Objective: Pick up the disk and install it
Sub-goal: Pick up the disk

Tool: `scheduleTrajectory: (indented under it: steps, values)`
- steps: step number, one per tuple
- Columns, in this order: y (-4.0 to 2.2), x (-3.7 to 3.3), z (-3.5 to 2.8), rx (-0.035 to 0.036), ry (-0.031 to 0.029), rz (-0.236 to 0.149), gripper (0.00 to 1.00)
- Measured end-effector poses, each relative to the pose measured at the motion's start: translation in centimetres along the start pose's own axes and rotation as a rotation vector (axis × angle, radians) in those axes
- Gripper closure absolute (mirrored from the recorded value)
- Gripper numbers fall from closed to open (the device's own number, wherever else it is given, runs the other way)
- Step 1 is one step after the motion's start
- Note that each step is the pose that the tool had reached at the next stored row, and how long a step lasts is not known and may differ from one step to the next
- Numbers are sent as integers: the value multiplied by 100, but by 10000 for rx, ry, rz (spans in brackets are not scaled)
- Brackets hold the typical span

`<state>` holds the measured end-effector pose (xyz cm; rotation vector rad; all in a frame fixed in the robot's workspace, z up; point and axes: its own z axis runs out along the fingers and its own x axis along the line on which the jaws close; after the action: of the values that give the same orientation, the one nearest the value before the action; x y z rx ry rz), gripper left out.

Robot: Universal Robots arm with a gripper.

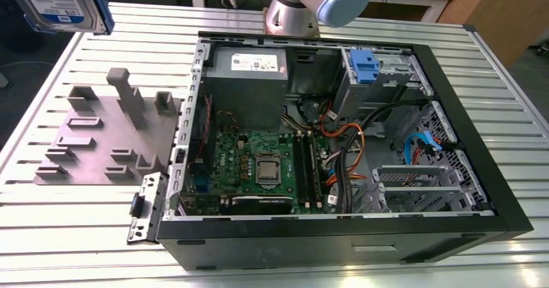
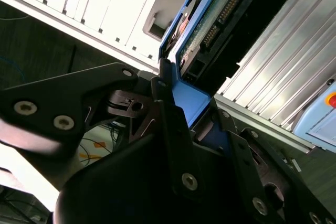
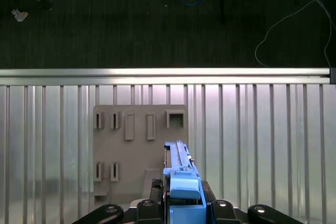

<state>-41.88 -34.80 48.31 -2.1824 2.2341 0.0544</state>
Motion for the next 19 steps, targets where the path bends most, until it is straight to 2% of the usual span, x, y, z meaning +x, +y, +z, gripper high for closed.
scheduleTrajectory:
  steps: [19]
  values:
    - [-250, -2, -3, 0, 0, 0, 63]
